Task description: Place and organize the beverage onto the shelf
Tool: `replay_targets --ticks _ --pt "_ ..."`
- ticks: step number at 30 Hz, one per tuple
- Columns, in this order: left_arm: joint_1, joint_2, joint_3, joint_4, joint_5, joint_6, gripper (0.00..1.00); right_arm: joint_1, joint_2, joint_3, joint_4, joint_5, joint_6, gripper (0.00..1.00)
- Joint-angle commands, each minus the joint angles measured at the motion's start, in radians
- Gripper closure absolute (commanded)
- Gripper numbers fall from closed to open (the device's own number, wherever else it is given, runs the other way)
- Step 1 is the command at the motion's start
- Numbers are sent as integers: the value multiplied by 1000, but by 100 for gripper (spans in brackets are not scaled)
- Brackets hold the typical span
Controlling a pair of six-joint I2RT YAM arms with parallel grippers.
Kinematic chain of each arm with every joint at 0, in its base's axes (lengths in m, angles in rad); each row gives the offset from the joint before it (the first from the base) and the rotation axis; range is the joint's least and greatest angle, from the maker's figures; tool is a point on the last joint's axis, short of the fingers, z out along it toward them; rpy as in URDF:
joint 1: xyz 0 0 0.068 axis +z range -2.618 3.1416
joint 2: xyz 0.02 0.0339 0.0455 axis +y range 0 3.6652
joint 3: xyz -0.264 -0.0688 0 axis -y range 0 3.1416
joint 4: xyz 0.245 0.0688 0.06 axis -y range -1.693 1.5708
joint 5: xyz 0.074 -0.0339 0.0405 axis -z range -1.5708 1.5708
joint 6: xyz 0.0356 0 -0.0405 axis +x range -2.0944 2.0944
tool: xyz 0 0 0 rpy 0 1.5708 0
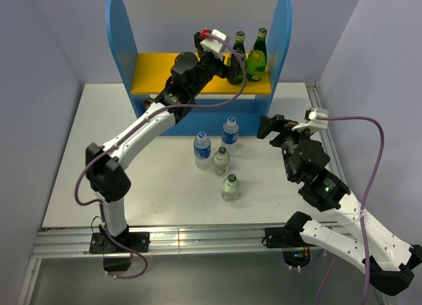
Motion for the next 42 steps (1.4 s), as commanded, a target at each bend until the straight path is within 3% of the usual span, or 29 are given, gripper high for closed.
replay_targets --ticks 1,4,7,10,13,19,27,33,42 --pt "-19 -170 -73 -17 -55 25 1 5 -15 -6 29 9 18 0" --pt "-60 -278 -228 -37 -207 29 1 5 -15 -12 29 9 24 0" --pt "-154 -536 -501 9 -346 44 1 6 -19 -25 29 0 35 0" --pt "-241 -670 -737 -51 -443 -13 1 5 -16 -20 21 -26 44 0" --pt "-329 -882 -958 -110 -504 -157 1 6 1 -14 4 -75 52 0" --pt "-392 -1060 -1271 -129 -567 -356 1 6 73 -9 -25 -113 86 0" --pt "-389 -930 -1472 210 -584 -323 1 6 91 1 -39 -113 90 0" --pt "-317 -748 -1475 433 -512 -297 1 6 76 -11 -50 -101 78 0" --pt "-213 -530 -1400 590 -431 -271 1 6 94 -16 -40 -93 69 0"
